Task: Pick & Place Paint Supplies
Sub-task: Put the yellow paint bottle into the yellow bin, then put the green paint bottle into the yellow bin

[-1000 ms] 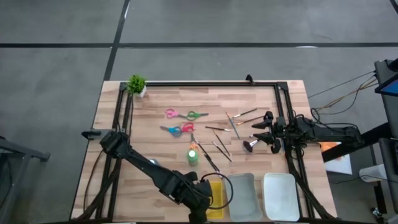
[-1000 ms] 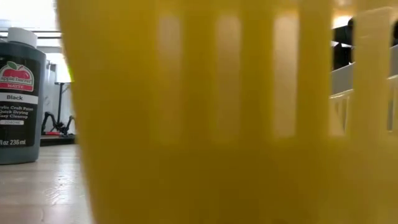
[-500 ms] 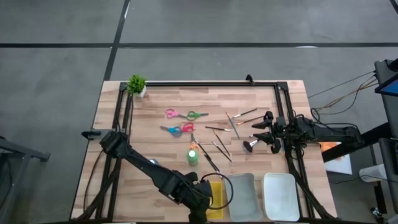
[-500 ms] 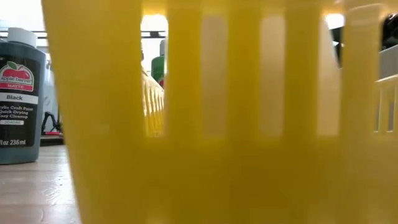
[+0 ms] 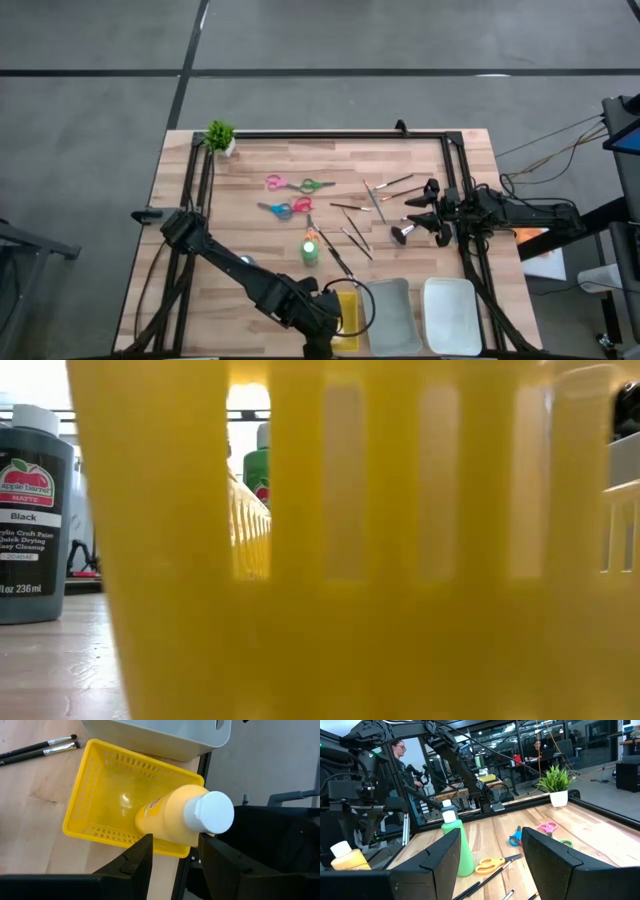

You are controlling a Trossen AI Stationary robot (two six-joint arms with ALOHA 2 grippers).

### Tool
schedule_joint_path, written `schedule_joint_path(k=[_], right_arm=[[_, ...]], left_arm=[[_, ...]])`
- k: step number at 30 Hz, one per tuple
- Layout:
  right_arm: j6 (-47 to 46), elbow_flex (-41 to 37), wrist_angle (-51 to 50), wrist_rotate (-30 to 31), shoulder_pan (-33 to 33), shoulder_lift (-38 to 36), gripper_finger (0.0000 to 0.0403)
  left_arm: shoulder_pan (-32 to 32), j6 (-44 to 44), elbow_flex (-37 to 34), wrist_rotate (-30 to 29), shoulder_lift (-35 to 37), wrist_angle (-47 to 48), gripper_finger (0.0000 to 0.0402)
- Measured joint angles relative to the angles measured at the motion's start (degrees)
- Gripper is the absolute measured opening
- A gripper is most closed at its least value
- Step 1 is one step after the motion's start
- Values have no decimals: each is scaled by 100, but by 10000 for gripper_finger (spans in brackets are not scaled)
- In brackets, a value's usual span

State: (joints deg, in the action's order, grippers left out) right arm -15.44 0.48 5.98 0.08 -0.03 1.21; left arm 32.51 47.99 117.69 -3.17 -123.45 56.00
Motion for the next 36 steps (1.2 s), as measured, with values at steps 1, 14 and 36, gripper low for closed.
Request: schedule_joint_path(k=[1, 14, 36], right_arm=[[1, 0, -1, 1, 0, 0, 207], [1, 1, 2, 1, 2, 0, 207], [0, -1, 1, 0, 2, 0, 207]], left_arm=[[3, 0, 0, -1, 8, 19, 162], [3, 338, 2, -79, 330, 689, 162], [-1124, 337, 4, -607, 941, 1668, 162]])
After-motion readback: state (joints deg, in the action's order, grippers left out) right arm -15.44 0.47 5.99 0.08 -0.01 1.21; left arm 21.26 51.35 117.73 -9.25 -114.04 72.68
